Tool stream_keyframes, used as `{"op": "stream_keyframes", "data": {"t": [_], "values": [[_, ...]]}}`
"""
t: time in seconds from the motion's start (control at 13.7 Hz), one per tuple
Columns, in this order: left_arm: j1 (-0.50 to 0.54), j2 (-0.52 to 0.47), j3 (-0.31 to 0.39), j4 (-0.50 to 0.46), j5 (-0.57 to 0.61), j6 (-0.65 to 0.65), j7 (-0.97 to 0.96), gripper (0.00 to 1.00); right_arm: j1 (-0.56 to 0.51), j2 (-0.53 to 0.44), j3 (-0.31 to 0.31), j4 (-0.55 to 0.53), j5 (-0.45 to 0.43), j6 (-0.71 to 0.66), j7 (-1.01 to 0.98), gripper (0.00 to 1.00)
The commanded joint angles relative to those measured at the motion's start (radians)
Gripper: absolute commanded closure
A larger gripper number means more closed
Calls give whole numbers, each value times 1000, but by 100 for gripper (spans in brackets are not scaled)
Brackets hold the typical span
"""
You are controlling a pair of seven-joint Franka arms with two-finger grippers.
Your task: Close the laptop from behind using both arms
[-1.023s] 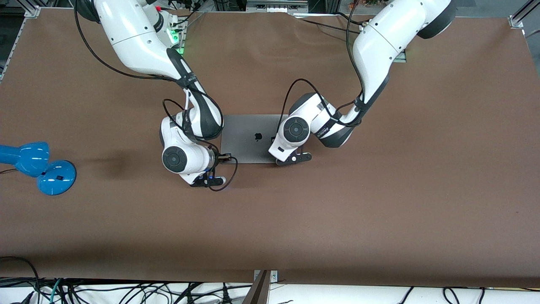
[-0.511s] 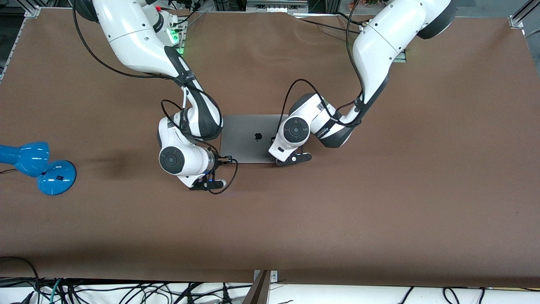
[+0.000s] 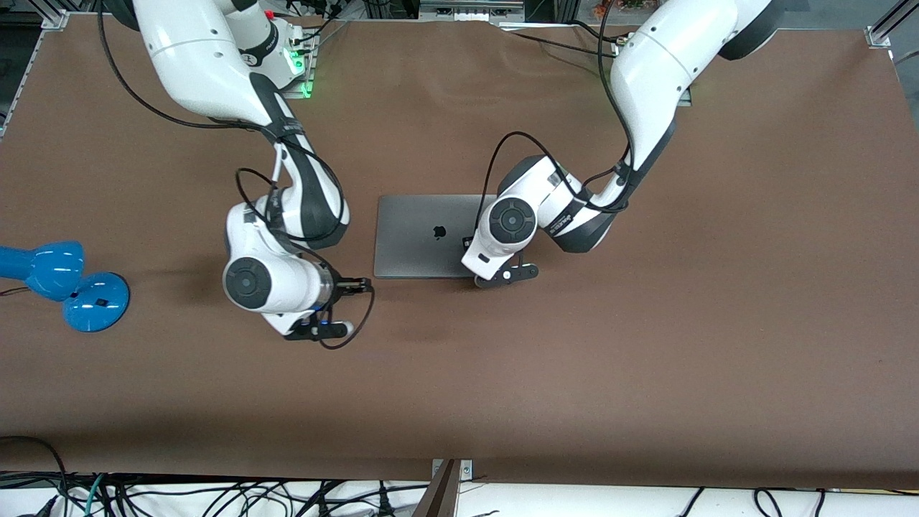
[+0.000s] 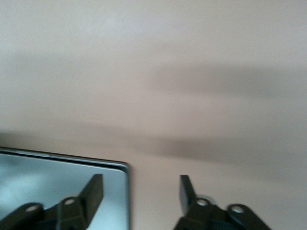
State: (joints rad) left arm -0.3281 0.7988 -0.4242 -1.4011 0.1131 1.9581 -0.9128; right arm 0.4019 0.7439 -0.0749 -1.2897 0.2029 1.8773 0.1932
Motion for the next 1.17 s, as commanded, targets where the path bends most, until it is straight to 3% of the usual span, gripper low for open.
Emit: {"op": "stream_keyframes", "data": {"t": [0.0,0.22,0.37,0.58,0.73,0.88,1.1], "values": [[30,-107,-10,-29,22,-99,57,0,-12,-122,-20,-5,-94,-72,-5,0],[52,-212,-22,-77,20,-166,63,0,-132,-242,12,-36,-102,-110,-6,0],[90,-304,-44,-159,13,-169,83,0,-211,-322,35,-55,-105,-156,-5,0],[194,-444,-114,-271,13,-171,130,0,-279,-418,35,-103,-121,-169,-23,0],[283,-535,-157,-332,-1,-176,192,0,-296,-448,35,-115,-187,-159,-87,0],[334,-613,-163,-363,-26,-191,228,0,-308,-492,35,-149,-230,-155,-89,0],[424,-682,-163,-354,-33,-258,350,0,-359,-566,40,-197,-224,-129,-98,0]]}}
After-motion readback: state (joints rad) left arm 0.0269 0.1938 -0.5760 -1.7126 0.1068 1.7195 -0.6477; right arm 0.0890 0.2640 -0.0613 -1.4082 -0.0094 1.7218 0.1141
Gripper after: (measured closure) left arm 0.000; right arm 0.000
